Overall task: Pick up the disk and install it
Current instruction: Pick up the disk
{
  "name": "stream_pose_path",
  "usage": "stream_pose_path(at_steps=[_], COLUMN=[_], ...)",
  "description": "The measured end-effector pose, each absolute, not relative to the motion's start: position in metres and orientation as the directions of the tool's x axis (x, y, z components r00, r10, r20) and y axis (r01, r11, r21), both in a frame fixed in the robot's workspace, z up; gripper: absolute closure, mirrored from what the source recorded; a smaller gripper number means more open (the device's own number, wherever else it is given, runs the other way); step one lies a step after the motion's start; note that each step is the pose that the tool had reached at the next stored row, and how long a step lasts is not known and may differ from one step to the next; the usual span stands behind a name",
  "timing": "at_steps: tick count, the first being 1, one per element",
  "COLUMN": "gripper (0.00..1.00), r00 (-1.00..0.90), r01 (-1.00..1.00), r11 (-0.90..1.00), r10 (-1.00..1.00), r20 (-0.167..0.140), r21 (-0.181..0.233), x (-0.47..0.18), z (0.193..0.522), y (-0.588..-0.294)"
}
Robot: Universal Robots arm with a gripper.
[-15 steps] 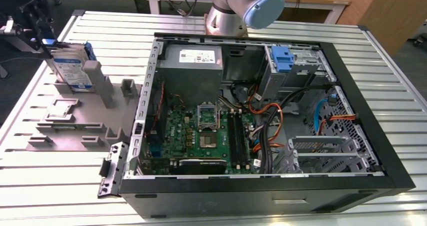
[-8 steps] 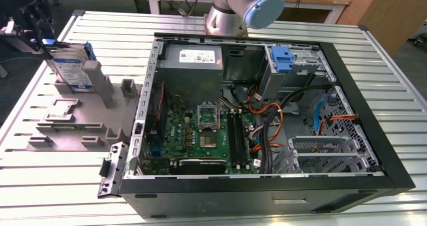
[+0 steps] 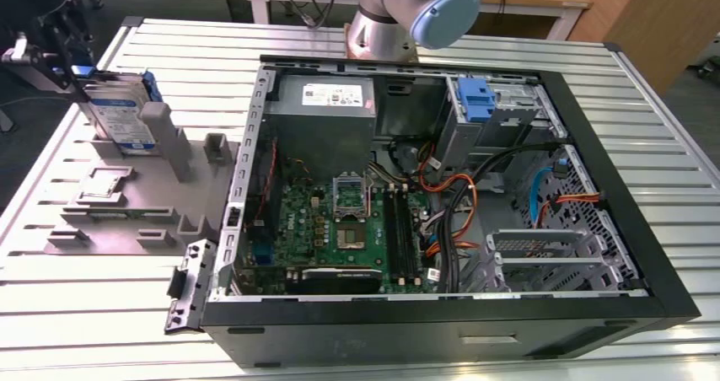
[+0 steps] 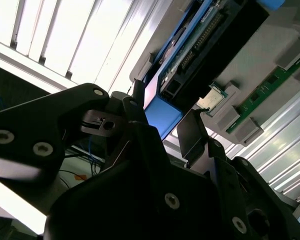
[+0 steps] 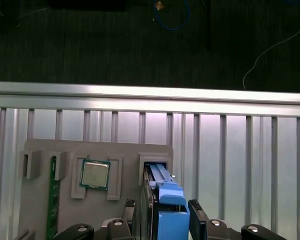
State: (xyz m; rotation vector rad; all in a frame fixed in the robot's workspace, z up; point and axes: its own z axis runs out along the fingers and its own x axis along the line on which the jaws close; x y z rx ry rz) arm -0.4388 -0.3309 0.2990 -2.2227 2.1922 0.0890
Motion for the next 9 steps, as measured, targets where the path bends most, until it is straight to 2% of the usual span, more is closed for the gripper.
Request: stream_pose_path(at_steps=[9], gripper=[0.47], r00=[-0.003], r01=[-0.999], r11=[0.001], r10=[-0.999], r20=[-0.053], r21=[0.043], x=[-0.4376], z=[0.2963], y=[-0.3310])
